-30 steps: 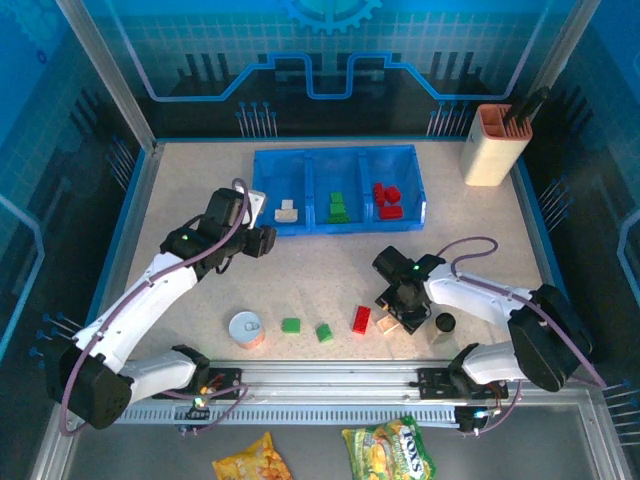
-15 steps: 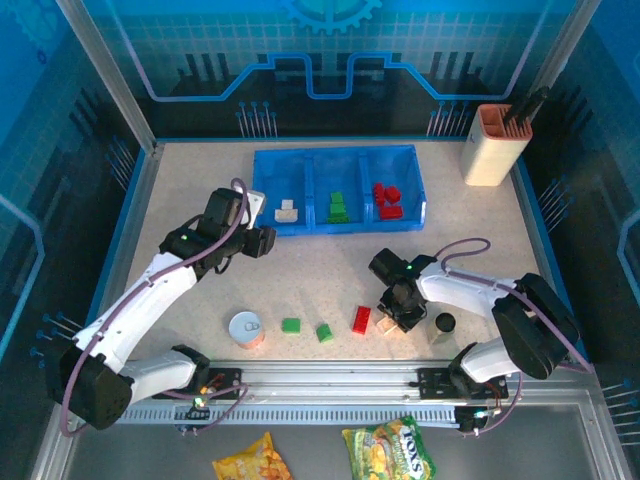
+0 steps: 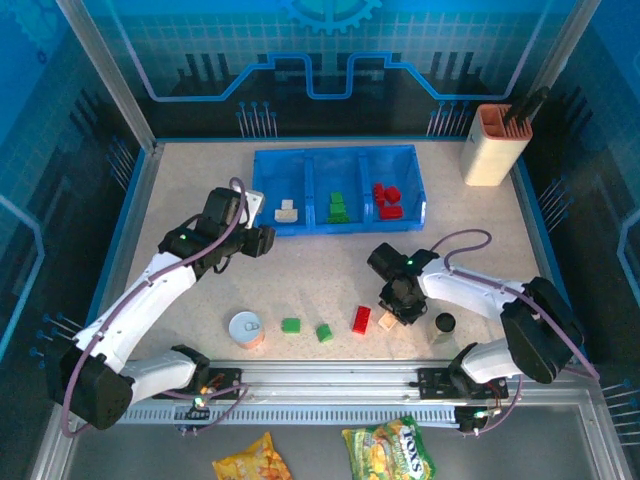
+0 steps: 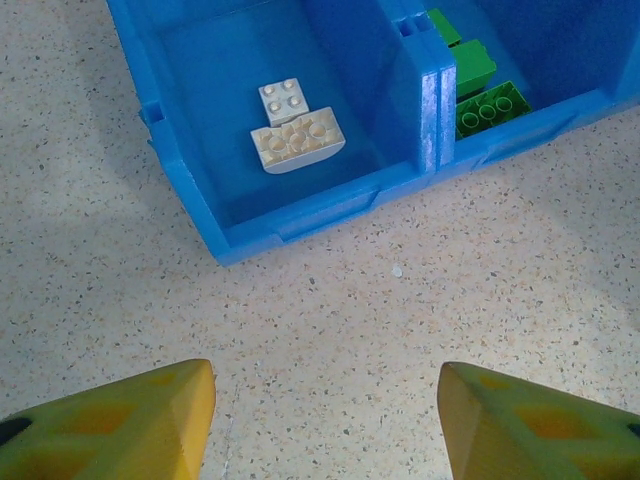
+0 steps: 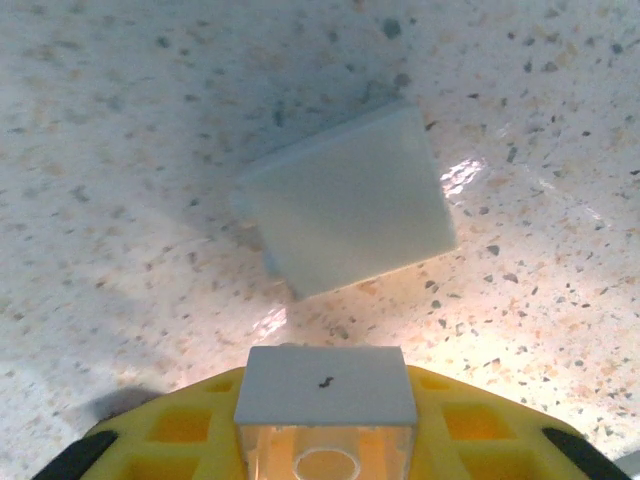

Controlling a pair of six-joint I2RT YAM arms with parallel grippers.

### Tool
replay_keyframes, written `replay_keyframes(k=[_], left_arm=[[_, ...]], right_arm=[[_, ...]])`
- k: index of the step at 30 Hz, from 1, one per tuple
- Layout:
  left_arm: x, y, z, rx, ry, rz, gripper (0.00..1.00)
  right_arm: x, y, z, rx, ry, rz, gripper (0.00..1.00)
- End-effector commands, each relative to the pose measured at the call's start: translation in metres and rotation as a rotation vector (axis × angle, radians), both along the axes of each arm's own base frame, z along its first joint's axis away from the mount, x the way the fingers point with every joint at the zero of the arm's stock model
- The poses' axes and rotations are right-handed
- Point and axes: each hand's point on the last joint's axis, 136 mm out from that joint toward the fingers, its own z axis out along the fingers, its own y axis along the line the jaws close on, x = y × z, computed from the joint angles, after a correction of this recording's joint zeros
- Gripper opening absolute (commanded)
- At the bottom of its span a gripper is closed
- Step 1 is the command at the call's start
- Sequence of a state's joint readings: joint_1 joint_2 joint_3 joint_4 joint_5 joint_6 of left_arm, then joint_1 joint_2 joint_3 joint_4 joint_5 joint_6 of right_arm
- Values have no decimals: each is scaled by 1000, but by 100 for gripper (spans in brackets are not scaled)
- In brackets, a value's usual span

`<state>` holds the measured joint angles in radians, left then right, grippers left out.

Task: Sort the legos into containers by color
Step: Pick up the lego from the bottom-center of the table, then place the lego in the container.

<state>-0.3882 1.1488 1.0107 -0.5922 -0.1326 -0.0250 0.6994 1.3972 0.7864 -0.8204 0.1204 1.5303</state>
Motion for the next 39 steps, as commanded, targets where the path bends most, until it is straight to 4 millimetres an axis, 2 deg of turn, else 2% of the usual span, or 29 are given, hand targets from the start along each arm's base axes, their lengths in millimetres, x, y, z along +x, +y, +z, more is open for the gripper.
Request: replay_keyframes(k=[1, 3, 7, 11, 20, 29, 35, 39], left_arm=[[1, -1, 4, -40, -12, -1, 61], [2, 0, 4, -46, -10, 3, 61], [4, 4, 7, -60, -17, 20, 61], [7, 13, 12, -70, -31, 52, 62], [13, 31, 23, -95, -66, 116, 62], [14, 49, 31, -114, -98, 180, 62], [14, 51, 32, -129, -101, 185, 62], [15, 53, 32, -133, -103, 194, 62]], right_arm=[[4, -4, 17, -59, -48, 101, 30], [14, 1, 23, -65, -88, 195, 30], [40, 29, 39, -25, -177, 452, 29], [61, 54, 56, -10, -237, 639, 28], [104, 127, 81, 36, -373, 920, 26], [148, 207, 102, 111, -512, 1061, 24], [178, 252, 114, 188, -613, 1071, 24], [200, 275, 124, 211, -689, 1070, 24]])
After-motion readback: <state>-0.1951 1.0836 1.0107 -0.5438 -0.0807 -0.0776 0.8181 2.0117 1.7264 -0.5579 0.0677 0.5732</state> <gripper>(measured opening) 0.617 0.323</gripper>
